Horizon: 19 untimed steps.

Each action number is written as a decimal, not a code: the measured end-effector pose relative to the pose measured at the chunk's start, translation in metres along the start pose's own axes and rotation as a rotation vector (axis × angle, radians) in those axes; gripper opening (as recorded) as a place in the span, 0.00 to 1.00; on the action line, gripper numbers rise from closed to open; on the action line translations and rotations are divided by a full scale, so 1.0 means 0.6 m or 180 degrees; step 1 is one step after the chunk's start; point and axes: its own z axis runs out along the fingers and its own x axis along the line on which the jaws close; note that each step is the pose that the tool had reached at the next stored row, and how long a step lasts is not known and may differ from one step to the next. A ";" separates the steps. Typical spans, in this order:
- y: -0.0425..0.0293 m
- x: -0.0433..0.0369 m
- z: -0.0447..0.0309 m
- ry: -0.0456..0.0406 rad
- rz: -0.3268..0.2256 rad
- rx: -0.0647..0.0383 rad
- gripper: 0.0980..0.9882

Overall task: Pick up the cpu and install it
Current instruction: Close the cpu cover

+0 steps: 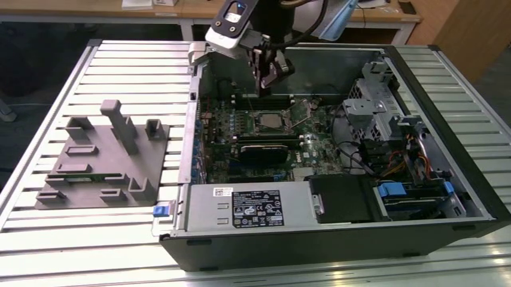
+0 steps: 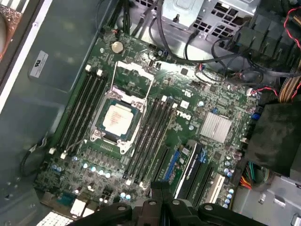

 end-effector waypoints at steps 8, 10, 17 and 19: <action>0.005 -0.001 0.001 -0.0001 0.0014 0.0000 0.01; 0.005 -0.001 0.001 -0.0001 0.0014 0.0000 0.01; 0.004 -0.001 0.001 -0.0001 0.0014 0.0000 0.01; 0.004 -0.001 0.001 -0.0001 0.0014 0.0000 0.01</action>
